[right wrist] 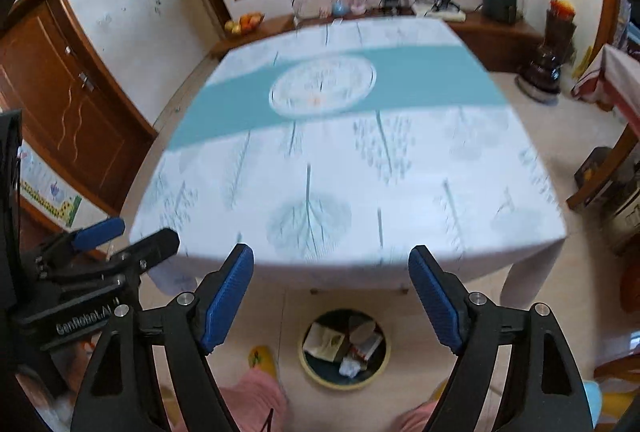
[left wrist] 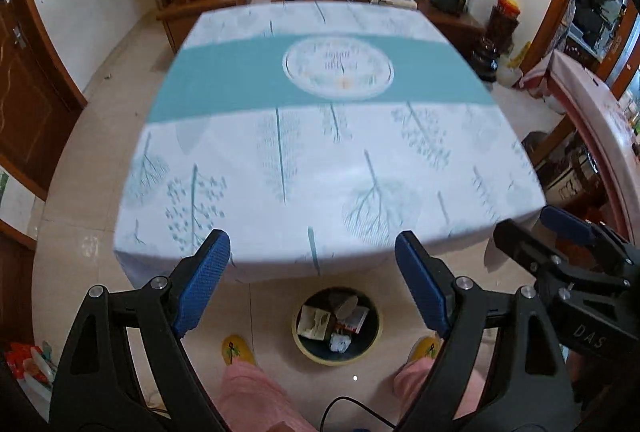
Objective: Collect trash
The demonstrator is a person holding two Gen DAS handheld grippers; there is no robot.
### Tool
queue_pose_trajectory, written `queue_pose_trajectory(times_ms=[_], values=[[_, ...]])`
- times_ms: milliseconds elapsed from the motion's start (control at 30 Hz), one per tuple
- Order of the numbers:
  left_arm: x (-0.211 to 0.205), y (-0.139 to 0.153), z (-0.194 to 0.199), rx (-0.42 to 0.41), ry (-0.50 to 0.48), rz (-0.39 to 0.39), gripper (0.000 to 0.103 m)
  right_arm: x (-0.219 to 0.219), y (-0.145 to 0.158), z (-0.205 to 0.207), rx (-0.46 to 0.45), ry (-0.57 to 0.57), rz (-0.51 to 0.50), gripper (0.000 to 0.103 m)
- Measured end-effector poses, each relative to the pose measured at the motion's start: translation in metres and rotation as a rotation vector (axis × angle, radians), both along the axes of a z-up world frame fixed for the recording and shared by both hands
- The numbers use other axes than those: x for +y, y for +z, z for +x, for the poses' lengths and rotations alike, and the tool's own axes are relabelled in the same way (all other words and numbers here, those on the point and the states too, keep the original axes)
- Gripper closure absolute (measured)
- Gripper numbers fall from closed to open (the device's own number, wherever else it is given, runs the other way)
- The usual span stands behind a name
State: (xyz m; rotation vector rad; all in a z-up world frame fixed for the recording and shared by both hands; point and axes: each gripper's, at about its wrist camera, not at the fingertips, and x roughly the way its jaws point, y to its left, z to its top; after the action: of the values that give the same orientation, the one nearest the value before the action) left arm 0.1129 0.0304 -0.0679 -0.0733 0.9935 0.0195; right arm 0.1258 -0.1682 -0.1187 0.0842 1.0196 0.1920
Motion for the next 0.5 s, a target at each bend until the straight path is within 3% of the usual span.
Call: queue_pose_trajectory(times_ms=[333, 500], values=[[0.001, 0.066, -0.002, -0.067, 0.045, 0.022, 0.02, 0.012, 0.079, 0.011, -0.074, -0.058, 0.018, 0.02], [0.008, 0.087, -0.007, -0.078, 0.079, -0.014, 0.02, 0.017, 0.106, 0.006, -0.102, -0.067, 0.035, 0.02]])
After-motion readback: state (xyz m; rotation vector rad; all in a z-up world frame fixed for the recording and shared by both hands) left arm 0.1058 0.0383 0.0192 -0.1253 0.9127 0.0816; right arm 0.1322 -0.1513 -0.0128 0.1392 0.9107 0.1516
